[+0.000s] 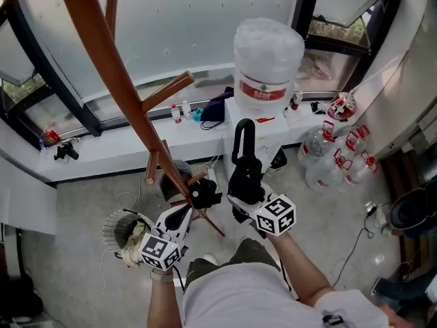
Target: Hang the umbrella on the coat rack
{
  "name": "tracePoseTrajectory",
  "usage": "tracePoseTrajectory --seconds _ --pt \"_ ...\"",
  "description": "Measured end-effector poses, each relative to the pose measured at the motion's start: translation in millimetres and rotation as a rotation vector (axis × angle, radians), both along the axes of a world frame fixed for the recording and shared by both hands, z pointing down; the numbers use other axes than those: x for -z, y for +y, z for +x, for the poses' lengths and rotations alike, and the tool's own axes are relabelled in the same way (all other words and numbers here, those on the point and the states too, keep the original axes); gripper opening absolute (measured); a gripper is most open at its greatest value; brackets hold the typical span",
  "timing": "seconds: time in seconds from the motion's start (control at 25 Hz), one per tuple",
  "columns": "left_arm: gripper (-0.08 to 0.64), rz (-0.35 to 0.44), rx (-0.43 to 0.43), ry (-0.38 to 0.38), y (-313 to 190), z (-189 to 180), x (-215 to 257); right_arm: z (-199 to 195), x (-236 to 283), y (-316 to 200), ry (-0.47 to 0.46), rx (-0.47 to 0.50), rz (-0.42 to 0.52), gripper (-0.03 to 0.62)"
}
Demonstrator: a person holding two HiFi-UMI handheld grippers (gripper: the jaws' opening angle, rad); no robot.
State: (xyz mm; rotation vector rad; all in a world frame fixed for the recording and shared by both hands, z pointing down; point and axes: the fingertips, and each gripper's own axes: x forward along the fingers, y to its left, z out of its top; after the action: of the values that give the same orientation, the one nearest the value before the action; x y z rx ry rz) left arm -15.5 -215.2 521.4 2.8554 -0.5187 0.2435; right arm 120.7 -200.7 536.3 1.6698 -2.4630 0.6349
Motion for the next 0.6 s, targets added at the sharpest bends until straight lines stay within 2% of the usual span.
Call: tracePoseTrajectory --seconds 0.24,0.6 --pt "0.002 0.008 0.151 0.008 -1.0 0.1 6.4 -6.1 16.7 -31.0 0.029 0.169 0.035 0.264" --pt "0.002 0.050 0.327 0.008 7.8 -5.5 24.1 -20.6 62.1 -54.8 0.049 0.380 0.116 0.264"
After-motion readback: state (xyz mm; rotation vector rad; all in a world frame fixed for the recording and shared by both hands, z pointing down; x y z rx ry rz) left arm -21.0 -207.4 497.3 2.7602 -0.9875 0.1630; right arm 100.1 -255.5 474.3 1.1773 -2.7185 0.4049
